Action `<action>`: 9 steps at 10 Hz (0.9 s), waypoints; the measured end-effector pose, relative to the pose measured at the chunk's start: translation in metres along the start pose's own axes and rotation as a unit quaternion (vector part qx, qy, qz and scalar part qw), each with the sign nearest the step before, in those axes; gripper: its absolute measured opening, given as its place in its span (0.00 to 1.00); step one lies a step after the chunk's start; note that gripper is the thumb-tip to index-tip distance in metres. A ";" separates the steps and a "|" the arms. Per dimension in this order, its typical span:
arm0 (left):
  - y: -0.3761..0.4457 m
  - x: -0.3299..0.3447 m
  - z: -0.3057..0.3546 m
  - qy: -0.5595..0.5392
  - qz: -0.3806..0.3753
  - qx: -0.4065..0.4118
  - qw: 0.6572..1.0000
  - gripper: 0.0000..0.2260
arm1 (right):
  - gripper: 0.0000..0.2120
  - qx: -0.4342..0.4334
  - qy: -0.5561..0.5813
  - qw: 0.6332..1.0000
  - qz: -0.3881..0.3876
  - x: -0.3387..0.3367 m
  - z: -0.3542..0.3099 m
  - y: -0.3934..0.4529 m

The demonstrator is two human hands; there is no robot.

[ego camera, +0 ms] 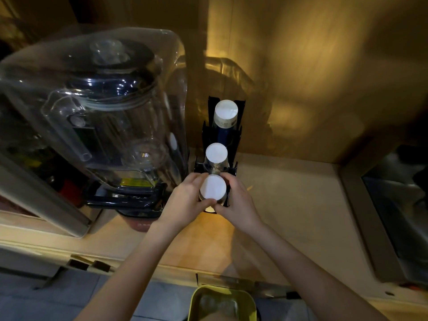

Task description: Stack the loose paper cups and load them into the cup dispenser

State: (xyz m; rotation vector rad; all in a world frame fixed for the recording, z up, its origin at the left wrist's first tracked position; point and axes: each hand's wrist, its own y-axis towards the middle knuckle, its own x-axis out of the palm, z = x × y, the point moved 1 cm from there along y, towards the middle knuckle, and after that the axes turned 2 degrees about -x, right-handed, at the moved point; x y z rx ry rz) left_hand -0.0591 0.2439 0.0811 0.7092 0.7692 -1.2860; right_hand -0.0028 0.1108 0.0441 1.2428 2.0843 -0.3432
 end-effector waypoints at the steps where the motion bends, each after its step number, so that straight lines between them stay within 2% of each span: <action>1: 0.007 0.006 -0.004 0.006 -0.015 -0.013 1.000 0.31 | 0.28 -0.025 -0.049 0.998 -0.007 -0.005 -0.003 0.000; 3: 0.016 0.019 -0.010 0.046 -0.071 -0.026 0.996 0.31 | 0.23 -0.053 -0.181 0.981 -0.054 -0.007 -0.005 0.002; 5: 0.018 0.022 -0.010 0.057 -0.085 -0.040 0.994 0.32 | 0.21 -0.050 -0.197 0.975 -0.089 -0.007 0.000 0.007; 7: 0.024 0.018 -0.004 0.033 -0.115 -0.067 0.991 0.35 | 0.18 -0.019 -0.090 0.991 -0.095 -0.019 -0.002 0.009; 8: 0.033 0.009 0.008 0.004 -0.093 -0.063 0.994 0.32 | 0.15 0.007 0.019 0.998 -0.062 -0.042 -0.010 0.015; 9: 0.051 -0.001 0.025 0.003 -0.069 -0.041 0.997 0.24 | 0.09 0.002 0.112 0.994 -0.006 -0.070 -0.013 0.023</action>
